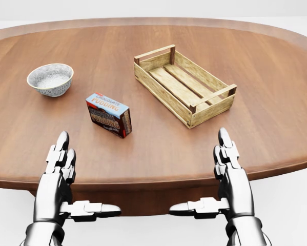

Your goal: Pick up the chocolate pudding and put it in the tray.

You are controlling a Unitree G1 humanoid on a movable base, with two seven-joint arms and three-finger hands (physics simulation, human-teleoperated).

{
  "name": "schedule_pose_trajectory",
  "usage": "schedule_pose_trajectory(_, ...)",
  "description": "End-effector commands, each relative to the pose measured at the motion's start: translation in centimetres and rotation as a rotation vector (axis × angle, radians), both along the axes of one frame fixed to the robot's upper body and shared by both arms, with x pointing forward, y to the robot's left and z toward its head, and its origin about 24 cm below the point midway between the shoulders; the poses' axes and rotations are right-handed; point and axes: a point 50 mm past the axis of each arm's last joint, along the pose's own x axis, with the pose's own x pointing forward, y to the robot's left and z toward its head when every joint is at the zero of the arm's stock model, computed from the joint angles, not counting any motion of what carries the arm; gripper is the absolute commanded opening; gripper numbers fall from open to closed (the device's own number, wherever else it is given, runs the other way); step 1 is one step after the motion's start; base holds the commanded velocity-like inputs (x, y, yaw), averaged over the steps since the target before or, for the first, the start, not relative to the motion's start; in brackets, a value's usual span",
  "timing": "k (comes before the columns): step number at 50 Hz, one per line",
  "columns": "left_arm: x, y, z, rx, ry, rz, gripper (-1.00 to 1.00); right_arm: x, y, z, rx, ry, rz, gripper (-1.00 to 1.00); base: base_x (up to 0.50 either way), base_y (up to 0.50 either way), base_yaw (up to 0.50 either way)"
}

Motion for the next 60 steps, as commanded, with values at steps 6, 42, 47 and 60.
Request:
schedule_pose_trajectory(6, 0.12, 0.65, 0.00, -0.002, 0.006, -0.003, 1.00, -0.16, -0.36, -0.18, -0.011, 0.007, 0.014, 1.00, 0.00, 0.00, 0.00)
schedule_pose_trajectory(42, 0.07, 0.59, -0.09, 0.000, 0.007, -0.011, 1.00, -0.29, -0.31, -0.03, -0.040, 0.001, 0.011, 1.00, 0.00, 0.03, 0.00)
schedule_pose_trajectory(47, 0.06, 0.57, -0.08, 0.000, 0.007, -0.012, 1.00, -0.28, -0.33, -0.05, -0.039, 0.000, 0.011, 1.00, 0.00, 0.17, 0.00)
schedule_pose_trajectory(60, 0.07, 0.53, -0.10, 0.000, 0.007, -0.014, 1.00, -0.27, -0.33, -0.12, -0.041, 0.000, 0.014, 1.00, 0.00, 0.17, 0.00)
